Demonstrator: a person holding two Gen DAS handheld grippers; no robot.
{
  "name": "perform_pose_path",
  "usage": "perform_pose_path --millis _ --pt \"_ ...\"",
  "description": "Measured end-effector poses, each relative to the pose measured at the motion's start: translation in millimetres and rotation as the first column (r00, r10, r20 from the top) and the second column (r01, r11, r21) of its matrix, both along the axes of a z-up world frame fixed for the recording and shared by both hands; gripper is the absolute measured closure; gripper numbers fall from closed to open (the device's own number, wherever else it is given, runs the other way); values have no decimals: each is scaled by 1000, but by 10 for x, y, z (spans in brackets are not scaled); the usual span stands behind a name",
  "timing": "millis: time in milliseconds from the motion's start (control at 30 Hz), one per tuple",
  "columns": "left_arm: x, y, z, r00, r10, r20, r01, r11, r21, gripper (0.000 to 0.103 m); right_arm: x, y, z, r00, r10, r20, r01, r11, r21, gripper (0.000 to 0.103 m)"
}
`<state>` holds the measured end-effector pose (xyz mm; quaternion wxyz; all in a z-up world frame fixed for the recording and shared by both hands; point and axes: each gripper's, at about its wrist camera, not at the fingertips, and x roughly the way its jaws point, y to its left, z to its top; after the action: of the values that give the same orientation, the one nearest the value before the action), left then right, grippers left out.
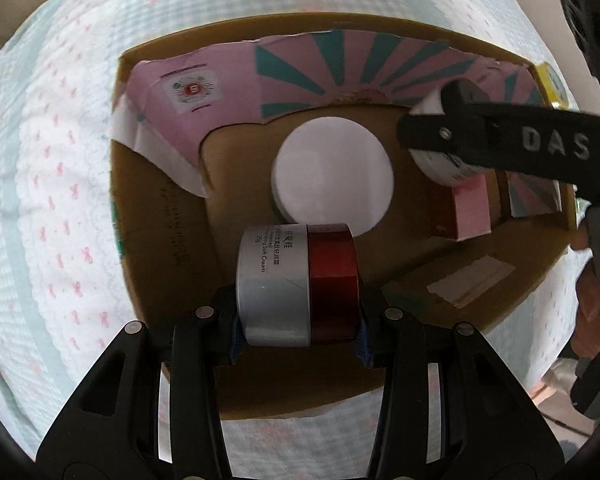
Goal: Organize rigid objects
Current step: 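Carry both jars over the cardboard box with both tools, then open both tools to release the two jars into the box, then move both tools back toward the remaining bottle and jars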
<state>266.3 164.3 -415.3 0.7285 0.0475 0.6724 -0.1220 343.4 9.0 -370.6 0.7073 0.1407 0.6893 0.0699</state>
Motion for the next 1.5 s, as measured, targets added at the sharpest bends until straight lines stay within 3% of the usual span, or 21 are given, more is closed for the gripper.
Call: perform_pose_path --millis 133,167,200,267,600,933,1300,1500 --pt "-20 -59 54 1000 2 28 -2 1000 10 61 22 -12 4 1000 3 19 -3 1000 -7 50" --pt "-20 -71 81 999 -1 37 1 1000 12 36 29 -24 0 1000 -5 15 5 1000 1 45" --pt "-24 -86 105 999 -4 45 4 1000 10 0 68 -14 -10 1000 -15 14 15 1000 6 38" --pt "-35 -115 200 998 -11 64 13 999 -34 0 79 -29 22 999 -30 38 30 1000 -4 0" --pt "-41 -78 282 998 2 66 1 999 -37 0 51 -104 154 998 -10 62 12 1000 -27 0" --pt "-228 104 664 991 35 130 -32 999 -21 0 -76 -103 480 993 -11 115 16 999 -40 0" --pt "-671 204 1432 965 78 252 -79 997 -7 0 -479 -121 1360 977 -9 213 22 998 -59 0" --pt "-918 193 1926 942 133 308 -119 991 -64 0 -795 -300 1973 961 -37 273 62 995 -83 0"
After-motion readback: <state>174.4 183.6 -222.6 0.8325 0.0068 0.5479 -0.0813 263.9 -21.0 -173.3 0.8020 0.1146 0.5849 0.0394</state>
